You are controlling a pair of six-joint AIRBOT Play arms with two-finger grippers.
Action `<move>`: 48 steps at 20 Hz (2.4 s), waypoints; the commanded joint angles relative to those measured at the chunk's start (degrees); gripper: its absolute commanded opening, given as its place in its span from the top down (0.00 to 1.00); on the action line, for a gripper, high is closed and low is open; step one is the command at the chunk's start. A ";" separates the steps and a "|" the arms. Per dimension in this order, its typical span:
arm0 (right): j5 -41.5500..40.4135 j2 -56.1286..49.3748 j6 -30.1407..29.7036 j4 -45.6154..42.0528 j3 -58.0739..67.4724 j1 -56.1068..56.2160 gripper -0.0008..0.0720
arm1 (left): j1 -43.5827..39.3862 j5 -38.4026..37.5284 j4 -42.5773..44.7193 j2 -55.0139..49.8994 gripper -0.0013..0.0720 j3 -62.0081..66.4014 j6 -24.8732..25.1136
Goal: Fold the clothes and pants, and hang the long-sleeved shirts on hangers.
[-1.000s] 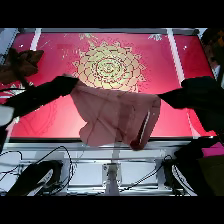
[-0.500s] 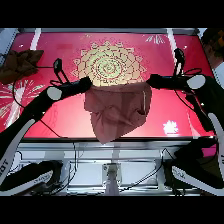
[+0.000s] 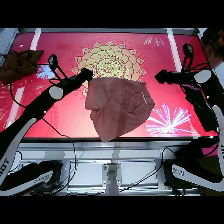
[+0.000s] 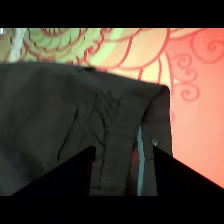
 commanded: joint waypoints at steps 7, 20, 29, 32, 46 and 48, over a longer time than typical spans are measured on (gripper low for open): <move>29.99 -4.92 -16.68 -1.60 0.92 0.68 0.42 | 0.07 -5.49 0.17 2.29 0.02 0.02 0.07; 19.39 -12.48 -17.81 -9.14 1.84 9.35 0.42 | 0.07 -7.39 0.15 2.29 0.02 0.02 0.04; 23.56 -14.38 -15.54 -12.57 8.24 9.31 0.43 | 0.07 -8.66 0.15 2.29 0.02 0.02 0.04; 28.57 -17.46 -13.60 -13.20 8.24 9.31 0.43 | 0.07 -10.36 0.15 2.29 0.02 0.02 0.04; 33.29 -9.70 -15.04 -7.08 8.00 7.63 0.97 | 0.09 -11.67 0.15 2.62 0.02 0.02 0.07; 29.99 -4.15 -14.73 -3.37 4.74 4.09 0.97 | 0.09 -12.39 0.15 2.93 0.02 0.02 0.07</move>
